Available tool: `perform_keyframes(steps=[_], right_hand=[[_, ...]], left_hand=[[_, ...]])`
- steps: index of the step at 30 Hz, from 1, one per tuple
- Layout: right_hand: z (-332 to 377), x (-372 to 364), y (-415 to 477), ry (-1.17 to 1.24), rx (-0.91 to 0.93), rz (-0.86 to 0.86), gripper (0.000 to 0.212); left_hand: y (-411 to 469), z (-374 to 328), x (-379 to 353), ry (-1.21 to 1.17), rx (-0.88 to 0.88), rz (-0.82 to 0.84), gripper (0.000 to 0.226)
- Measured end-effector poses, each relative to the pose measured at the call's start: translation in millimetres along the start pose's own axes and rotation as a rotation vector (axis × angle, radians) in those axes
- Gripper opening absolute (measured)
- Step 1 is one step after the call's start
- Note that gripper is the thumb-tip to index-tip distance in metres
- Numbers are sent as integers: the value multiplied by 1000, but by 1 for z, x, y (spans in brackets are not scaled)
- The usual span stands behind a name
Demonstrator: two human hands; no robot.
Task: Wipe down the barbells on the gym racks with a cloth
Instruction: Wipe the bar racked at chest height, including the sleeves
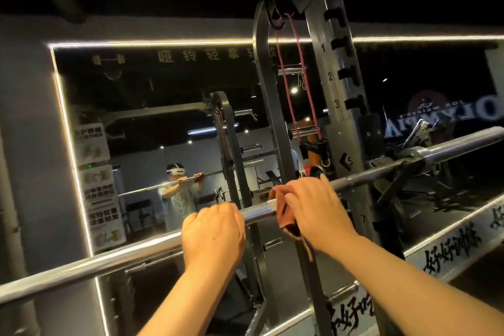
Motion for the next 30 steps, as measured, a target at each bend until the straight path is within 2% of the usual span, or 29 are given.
perform_keyframes(steps=[3,4,7,11,14,17,18,20,22,27,30], right_hand=[[7,-8,-8,44,-134,-99,31],[18,-14,-12,-3,-86,-87,30],[49,-23,-24,92,20,2,40],[36,-9,-13,-21,144,45,39],[5,5,-2,-37,-11,-27,46],[10,-1,-8,9,-143,-124,60],[20,-7,-11,-11,-131,-125,57],[42,-20,-19,-68,-15,-85,38],[53,-25,-24,33,49,-48,28],[30,-8,-9,-31,205,36,43],[3,2,-7,-15,72,-23,41]], left_hand=[[1,2,-1,-19,5,-5,27],[1,3,-2,-20,7,-10,29],[-2,4,-3,-11,5,-20,28],[-5,8,-5,-28,-4,-52,33],[-4,12,-7,-67,-31,-55,33],[-6,15,-11,-83,-49,-62,33],[-6,16,-12,-72,-52,-77,33],[-8,16,-13,-59,-38,-99,34],[-10,14,-13,-36,-30,-108,35],[-8,10,-6,-34,1,-104,44],[-6,7,-6,-66,25,-57,34]])
Point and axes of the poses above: each hand's wrist, its own y-axis towards the middle knuckle, its own x-axis out of the back of the hand, z = x × y, the point moved 4 cm from there along y, towards the middle knuckle, and after that the axes turned 13 degrees about -z, right-handed, at the moved point
